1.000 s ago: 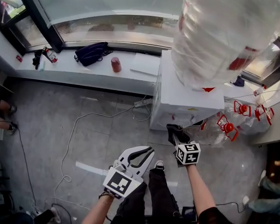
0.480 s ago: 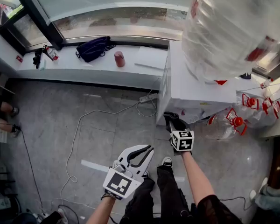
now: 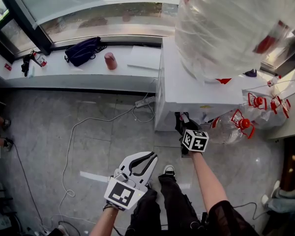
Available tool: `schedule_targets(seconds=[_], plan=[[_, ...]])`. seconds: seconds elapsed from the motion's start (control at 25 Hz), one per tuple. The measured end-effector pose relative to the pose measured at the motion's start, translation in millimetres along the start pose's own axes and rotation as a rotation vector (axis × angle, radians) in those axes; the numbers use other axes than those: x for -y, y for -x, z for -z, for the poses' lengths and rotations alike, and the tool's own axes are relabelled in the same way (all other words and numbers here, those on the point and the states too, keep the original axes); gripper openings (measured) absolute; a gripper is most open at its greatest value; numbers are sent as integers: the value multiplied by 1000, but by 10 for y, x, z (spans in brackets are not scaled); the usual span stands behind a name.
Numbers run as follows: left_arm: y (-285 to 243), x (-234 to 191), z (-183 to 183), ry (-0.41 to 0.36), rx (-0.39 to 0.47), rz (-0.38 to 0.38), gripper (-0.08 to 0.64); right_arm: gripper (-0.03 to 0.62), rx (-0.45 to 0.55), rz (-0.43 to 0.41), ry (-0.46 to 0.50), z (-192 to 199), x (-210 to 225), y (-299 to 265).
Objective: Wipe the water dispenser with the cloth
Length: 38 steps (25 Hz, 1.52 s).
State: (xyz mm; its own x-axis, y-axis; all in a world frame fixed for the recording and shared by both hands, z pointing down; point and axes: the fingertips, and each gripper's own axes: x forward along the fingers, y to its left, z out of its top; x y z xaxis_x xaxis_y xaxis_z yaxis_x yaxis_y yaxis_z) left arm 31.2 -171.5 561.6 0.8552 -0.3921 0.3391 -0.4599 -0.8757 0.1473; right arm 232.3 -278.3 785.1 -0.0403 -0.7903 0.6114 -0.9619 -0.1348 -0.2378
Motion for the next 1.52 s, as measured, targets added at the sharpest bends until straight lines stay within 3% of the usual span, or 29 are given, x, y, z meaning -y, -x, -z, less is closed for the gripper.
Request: schedule_targets(seconds=[0.2, 0.44, 0.6, 0.8, 0.88, 1.12, 1.52], plan=[[-181, 84, 66, -12, -15, 16, 43, 110, 31, 91, -98, -93, 641, 123], [-389, 216, 50, -22, -13, 47, 43, 110, 25, 149, -129, -58, 1048, 347], [-484, 342, -15, -35, -1, 71, 43, 109, 70, 224, -251, -86, 1325, 610], [-440, 456, -18, -68, -4, 89, 43, 110, 68, 269, -217, -75, 1557, 842], [-380, 455, 39, -64, -11, 83, 43, 110, 55, 255, -206, -18, 1509, 889], [-231, 417, 242, -61, -38, 62, 43, 109, -71, 99, -85, 499, 903, 705], [31, 290, 680, -18, -28, -21, 43, 109, -122, -65, -4, 809, -145, 62]])
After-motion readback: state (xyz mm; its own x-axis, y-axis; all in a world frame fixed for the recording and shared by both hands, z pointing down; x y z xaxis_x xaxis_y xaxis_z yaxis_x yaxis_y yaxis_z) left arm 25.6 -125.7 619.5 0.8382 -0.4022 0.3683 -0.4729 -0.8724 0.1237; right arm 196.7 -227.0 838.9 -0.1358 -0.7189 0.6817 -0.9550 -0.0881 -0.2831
